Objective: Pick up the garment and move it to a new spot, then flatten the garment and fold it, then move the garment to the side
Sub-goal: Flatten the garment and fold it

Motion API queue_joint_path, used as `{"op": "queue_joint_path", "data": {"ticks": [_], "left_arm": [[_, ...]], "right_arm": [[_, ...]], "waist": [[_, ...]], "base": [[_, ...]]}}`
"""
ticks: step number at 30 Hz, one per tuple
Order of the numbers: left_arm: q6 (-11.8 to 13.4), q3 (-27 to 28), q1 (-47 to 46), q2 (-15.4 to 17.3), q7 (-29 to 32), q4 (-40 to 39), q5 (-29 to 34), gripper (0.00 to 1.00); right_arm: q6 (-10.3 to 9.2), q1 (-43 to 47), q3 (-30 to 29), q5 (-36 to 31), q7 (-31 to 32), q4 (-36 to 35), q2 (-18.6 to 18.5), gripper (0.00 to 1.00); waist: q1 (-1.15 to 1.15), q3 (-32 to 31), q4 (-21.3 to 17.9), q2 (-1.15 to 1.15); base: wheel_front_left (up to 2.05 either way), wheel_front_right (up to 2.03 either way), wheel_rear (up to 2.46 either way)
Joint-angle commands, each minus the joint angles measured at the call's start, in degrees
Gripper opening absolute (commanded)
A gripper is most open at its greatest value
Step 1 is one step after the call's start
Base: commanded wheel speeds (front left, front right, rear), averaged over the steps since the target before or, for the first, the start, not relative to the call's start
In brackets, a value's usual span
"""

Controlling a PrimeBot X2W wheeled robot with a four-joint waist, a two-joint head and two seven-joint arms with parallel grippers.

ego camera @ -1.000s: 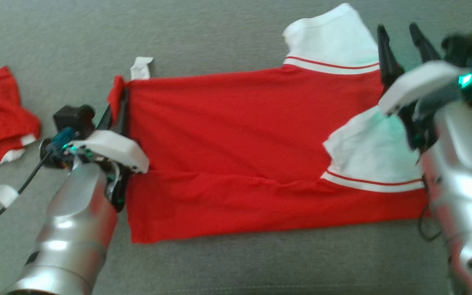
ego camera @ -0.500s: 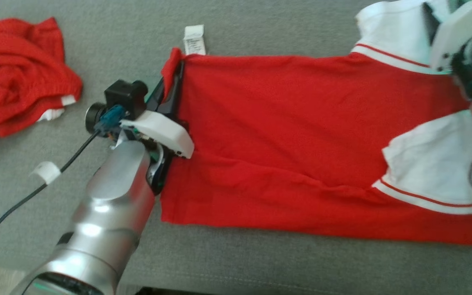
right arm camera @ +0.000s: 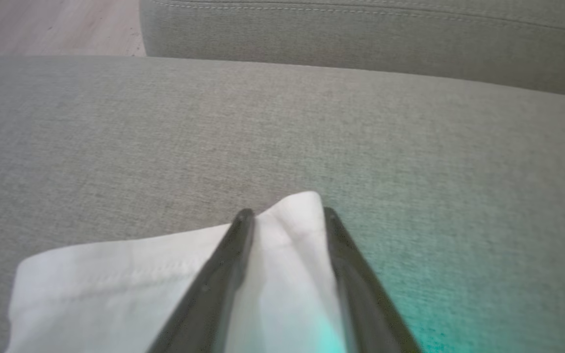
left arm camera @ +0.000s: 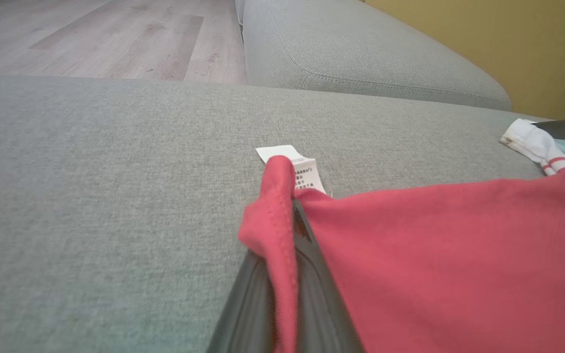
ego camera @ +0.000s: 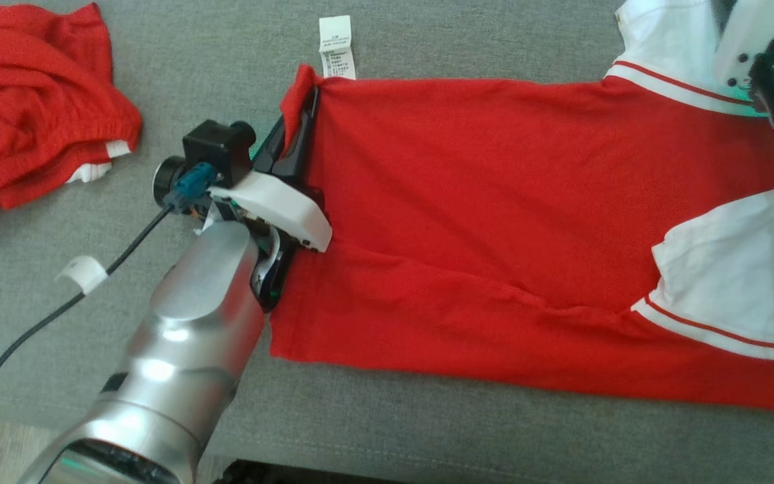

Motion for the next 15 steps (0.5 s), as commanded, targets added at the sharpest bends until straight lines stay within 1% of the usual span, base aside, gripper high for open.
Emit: {"op": "queue_joint_path", "data": {"ticks": [1,2,3,4,7,10,15], "left_arm": [[0.1,1.7,-1.9,1.4,-0.5,-1.5,0.0,0.0],[0.1,2.3,-2.3,1.7,-0.5,-2.0,0.0,0.0],[0.1,2.3,-2.3,1.7,-0.5,-2.0,0.0,0.0],[0.1,2.7,-2.5,1.9,-0.5,-2.4,0.2,0.0],[0.1,4.4,-3.2,2.8,-0.5,-4.0,1.3,0.0],[0.1,5.9,-3.7,3.8,-0.5,-5.9,2.6,0.0],[0.1,8.7,-3.8,6.3,-0.5,-11.5,5.3,0.0]], "right_arm": [[0.22,2.1,1.9,0.1,1.4,0.4,2.0,0.0],[0.22,1.5,2.5,-0.3,-0.7,-0.4,0.4,0.0],[0.22,1.5,2.5,-0.3,-0.7,-0.4,0.4,0.0],[0.22,1.0,2.5,-0.8,-2.2,-0.7,-0.4,0.0],[0.22,-0.5,1.4,-2.5,-8.4,-1.6,-2.2,0.0],[0.22,-1.7,-0.9,-4.1,-14.6,-1.6,-2.6,0.0],[0.22,-2.9,-4.6,-6.2,-23.0,-0.8,-1.7,0.0]], "waist": [[0.0,0.1,-0.1,0.0],[0.0,0.3,-0.3,0.0],[0.0,0.3,-0.3,0.0],[0.0,0.4,-0.5,0.0],[0.0,0.6,-1.3,0.0],[0.0,0.6,-2.5,0.0],[0.0,0.1,-5.2,0.0]], "base": [[0.0,0.0,0.0],[0.0,0.0,0.0],[0.0,0.0,0.0],[0.0,0.0,0.0],[0.0,0.0,0.0],[0.0,0.0,0.0],[0.0,0.0,0.0]]}}
